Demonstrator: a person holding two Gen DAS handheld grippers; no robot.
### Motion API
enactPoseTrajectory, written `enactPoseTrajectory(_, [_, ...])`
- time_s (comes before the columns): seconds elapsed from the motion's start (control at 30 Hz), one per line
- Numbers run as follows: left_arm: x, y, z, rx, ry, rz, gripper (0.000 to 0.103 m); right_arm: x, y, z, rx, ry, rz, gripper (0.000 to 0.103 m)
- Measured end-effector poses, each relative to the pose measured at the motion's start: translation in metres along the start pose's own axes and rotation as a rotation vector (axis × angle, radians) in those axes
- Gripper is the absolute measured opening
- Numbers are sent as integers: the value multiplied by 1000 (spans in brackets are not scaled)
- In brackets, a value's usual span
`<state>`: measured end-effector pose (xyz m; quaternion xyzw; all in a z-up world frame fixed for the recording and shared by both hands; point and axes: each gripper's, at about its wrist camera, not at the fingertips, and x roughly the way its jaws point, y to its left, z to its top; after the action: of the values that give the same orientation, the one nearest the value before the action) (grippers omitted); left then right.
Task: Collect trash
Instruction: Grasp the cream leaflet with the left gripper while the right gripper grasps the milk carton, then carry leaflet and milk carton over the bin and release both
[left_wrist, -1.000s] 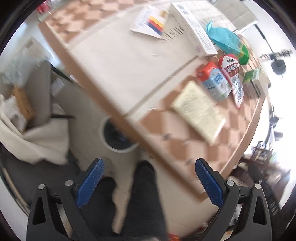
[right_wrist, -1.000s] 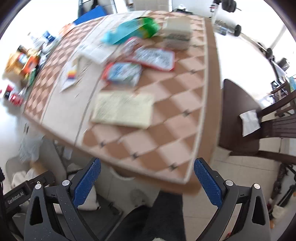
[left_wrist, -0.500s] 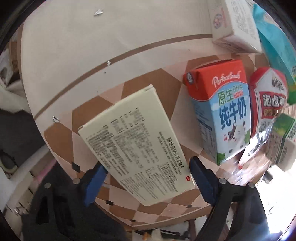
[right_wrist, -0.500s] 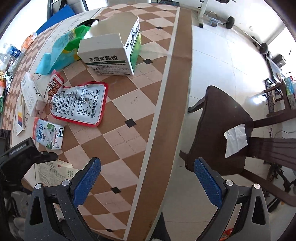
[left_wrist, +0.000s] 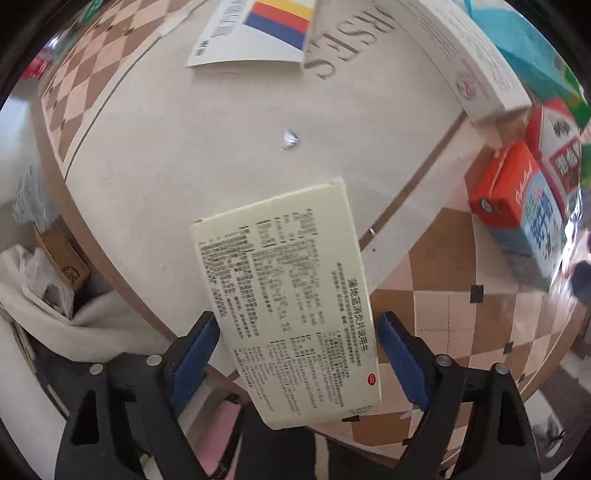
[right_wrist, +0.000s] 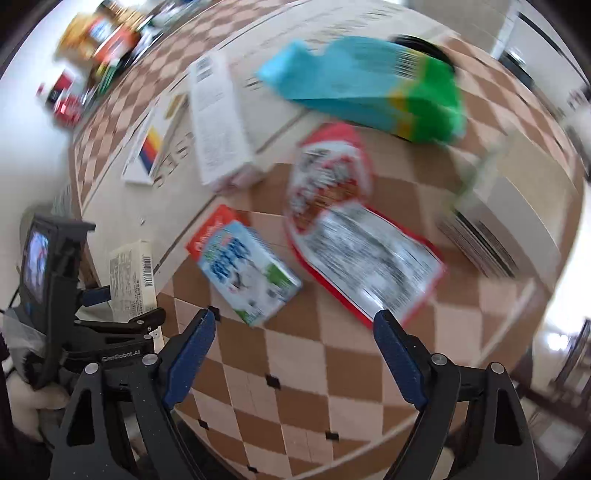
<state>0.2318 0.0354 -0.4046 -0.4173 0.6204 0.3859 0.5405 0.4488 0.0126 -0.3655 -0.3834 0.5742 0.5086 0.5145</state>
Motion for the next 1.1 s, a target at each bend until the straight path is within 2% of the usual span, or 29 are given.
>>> enactPoseTrajectory(0.03, [-1, 4, -2, -16, -9, -27, 74, 6, 10, 7, -37, 18, -9, 89])
enactPoseTrajectory(0.2, [-4, 22, -13, -11, -63, 36, 74, 37, 40, 25, -173, 92, -86, 88])
enactPoseTrajectory(0.27, [-4, 27, -14, -15, -68, 33, 74, 47, 46, 25, -191, 112, -90, 88])
enactPoseTrajectory(0.37, [-5, 46, -17, -25, -70, 20, 74, 61, 54, 25, -200, 135, -106, 65])
enactPoseTrajectory(0.4, [-3, 47, -13, -27, -68, 24, 74, 60, 57, 23, -201, 114, -121, 63])
enactPoseTrajectory(0.47, [-2, 46, -11, -18, -76, 37, 74, 59, 58, 19, -175, 97, -121, 62])
enactPoseTrajectory(0.53, [-2, 48, -11, -3, -89, 55, 74, 56, 54, 11, -99, 98, -121, 61])
enactPoseTrajectory(0.63, [-7, 27, -12, 12, -95, 73, 74, 51, 37, -13, 42, 112, -95, 61])
enactPoseTrajectory(0.73, [-8, 22, -15, 22, -102, 76, 74, 48, 27, -30, 110, 119, -84, 61])
enactPoseTrajectory(0.9, [-9, 24, -17, 30, -116, 80, 74, 47, 33, -32, 93, 104, -129, 64])
enactPoseTrajectory(0.97, [-12, 21, -19, 35, -126, 86, 74, 46, 39, -32, 75, 78, -154, 59])
enactPoseTrajectory(1.1, [-22, 18, -25, 45, -158, 97, 74, 44, 46, -39, 90, 36, -154, 58])
